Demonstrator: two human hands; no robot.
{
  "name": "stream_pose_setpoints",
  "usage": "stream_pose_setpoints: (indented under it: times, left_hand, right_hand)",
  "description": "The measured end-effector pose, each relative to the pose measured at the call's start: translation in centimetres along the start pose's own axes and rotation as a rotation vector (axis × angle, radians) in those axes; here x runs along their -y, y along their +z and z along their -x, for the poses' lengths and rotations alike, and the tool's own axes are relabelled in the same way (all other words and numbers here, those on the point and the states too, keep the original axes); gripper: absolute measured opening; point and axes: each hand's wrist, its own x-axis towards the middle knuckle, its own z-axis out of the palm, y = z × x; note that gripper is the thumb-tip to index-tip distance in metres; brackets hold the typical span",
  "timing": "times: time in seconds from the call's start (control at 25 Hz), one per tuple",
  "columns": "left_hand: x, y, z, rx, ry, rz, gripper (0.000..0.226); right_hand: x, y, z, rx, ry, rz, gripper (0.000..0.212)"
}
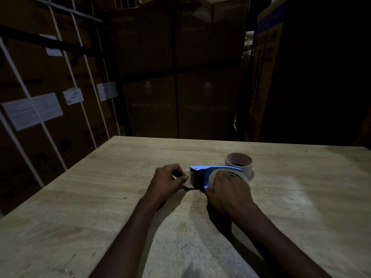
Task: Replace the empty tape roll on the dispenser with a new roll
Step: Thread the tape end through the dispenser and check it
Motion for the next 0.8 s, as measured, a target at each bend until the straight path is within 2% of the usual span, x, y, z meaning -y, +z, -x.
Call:
stream_pose_setpoints:
  times: [0.16,0.44,0.6,0.8]
  left_hand:
    - [0.1,1.0,-0.1,-0.096,0.000,0.013,0.008]
    - [0.3,2.1,-0.5,-0.165,-0.002,0.036,0.005]
    - [0.3,2.5,-0.7,-0.205,-0.015,0.070,0.005]
    - [0.4,2.6,-0.9,-0.196,-0.044,0.065,0.009]
  right_hand:
    - [-0.1,0.0,0.1,-0.081,0.170,-0.214,0.039]
    - [-0.3,0.5,0.0,-0.109,0.139,-0.176,0.037]
    - [-0.3,0.6,0.0,-0.141,0.148,-0.235,0.035]
    - [-0.4,0.6,-0.1,-0.151,0.155,-0.247,0.030]
